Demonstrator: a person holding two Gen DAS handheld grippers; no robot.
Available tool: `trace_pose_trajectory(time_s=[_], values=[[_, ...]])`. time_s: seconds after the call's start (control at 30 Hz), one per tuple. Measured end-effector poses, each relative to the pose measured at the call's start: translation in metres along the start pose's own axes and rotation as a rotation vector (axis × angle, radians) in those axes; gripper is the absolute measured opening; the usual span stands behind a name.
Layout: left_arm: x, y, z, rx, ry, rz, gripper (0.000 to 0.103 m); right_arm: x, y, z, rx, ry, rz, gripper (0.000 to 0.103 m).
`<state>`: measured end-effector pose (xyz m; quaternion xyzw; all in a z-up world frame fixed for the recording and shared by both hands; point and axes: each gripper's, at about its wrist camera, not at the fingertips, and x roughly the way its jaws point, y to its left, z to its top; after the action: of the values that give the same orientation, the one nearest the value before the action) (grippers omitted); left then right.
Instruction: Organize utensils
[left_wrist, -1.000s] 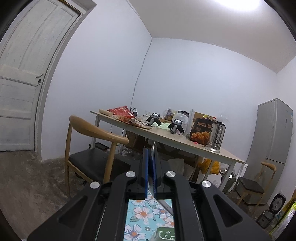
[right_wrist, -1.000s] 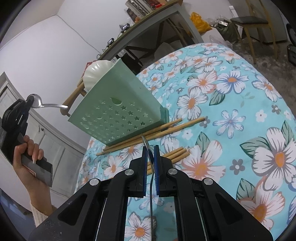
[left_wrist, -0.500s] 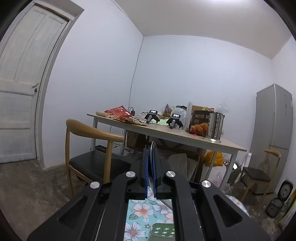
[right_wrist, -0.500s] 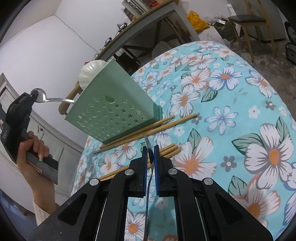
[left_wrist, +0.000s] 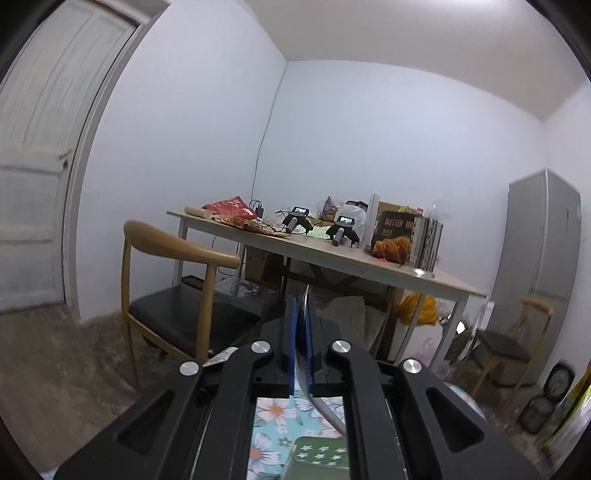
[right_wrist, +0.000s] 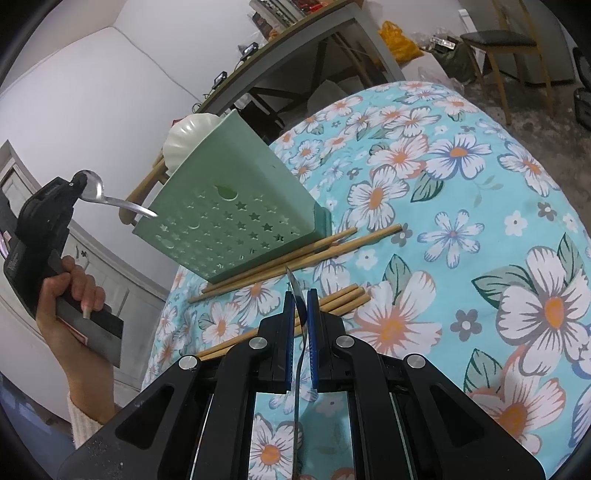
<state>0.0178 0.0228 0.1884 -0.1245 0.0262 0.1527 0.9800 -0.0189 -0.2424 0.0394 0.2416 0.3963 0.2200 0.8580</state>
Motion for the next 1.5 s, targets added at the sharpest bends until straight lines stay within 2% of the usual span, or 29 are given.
trace_pose_trajectory(time_s=[0.17, 0.23, 0.43, 0.63, 0.8, 0.87, 1.27, 1.5], values=[[0.004, 0.007, 0.002, -0.056, -0.024, 0.049, 0.004, 0.001, 0.0, -0.001, -0.009, 0.007, -0.004, 0.007], [0.012, 0.01, 0.001, -0.088, -0.004, 0.052, 0.004, 0.0, -0.001, -0.002, -0.014, 0.007, -0.006, 0.007], [0.029, 0.003, -0.014, -0.065, 0.037, 0.074, 0.004, -0.003, -0.005, -0.001, -0.01, 0.003, -0.01, 0.007], [0.031, -0.01, -0.021, -0.015, 0.067, 0.024, 0.004, -0.005, -0.009, 0.001, 0.003, -0.002, 0.0, 0.007], [0.03, -0.021, -0.031, 0.014, 0.141, -0.082, 0.007, -0.008, -0.006, 0.001, -0.016, -0.009, -0.003, 0.008], [0.027, -0.024, -0.035, 0.014, 0.15, -0.099, 0.007, -0.008, -0.007, 0.0, -0.022, -0.008, -0.01, 0.007], [0.009, -0.037, -0.03, 0.073, 0.117, -0.181, 0.012, -0.005, -0.01, 0.0, -0.012, -0.002, -0.016, 0.008], [-0.007, -0.047, -0.032, 0.156, 0.074, -0.198, 0.025, -0.003, -0.007, 0.0, -0.018, -0.003, -0.021, 0.008]])
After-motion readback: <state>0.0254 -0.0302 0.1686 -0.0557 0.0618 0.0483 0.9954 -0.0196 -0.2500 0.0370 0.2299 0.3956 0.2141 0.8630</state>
